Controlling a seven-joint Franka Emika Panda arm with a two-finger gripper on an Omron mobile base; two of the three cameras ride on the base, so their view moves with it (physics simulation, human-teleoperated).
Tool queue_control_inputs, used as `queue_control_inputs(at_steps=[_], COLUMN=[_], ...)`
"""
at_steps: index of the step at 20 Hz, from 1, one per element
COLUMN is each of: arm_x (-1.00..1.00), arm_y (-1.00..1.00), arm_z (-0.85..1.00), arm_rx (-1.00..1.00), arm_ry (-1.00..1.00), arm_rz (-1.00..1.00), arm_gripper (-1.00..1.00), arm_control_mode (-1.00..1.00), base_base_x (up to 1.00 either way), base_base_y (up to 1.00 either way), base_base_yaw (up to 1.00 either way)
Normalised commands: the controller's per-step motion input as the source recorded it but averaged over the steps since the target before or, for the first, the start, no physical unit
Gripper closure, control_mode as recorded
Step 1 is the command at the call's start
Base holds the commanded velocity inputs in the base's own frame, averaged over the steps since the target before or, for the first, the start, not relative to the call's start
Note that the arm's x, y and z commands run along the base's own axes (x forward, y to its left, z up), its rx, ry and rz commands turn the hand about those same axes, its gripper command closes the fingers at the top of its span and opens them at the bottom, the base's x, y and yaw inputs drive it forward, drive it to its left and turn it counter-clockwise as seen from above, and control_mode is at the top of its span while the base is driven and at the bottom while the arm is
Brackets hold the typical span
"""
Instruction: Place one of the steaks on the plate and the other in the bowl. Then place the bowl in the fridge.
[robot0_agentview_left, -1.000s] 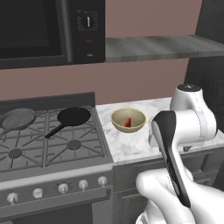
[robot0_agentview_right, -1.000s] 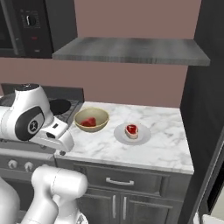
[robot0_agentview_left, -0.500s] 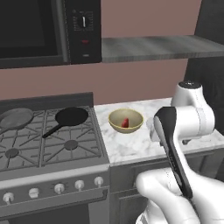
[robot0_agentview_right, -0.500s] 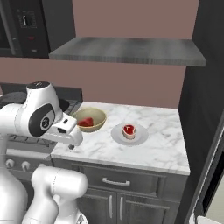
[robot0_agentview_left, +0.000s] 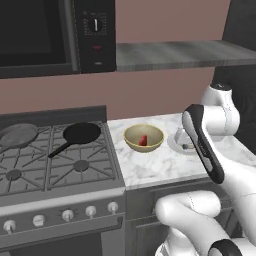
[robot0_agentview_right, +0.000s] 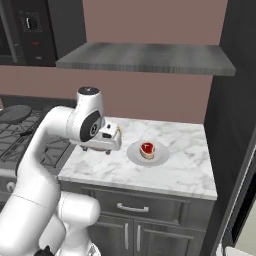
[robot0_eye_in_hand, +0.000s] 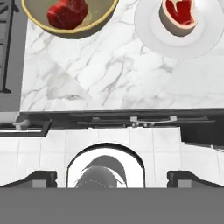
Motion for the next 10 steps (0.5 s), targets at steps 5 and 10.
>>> queue_control_inputs(at_steps=[5, 10], arm_x=[1.0, 1.0], arm_y=[0.0, 0.0], arm_z=[-0.1, -0.12], arm_rx=[0.12, 0.06], arm_ry=[0.01, 0.02], arm_rz=[-0.01, -0.01], arm_gripper=[-1.0, -1.0], arm_control_mode=[-1.0, -1.0], base_base_x=[0.0, 0.0], base_base_y=[0.0, 0.0], base_base_yaw=[0.0, 0.0])
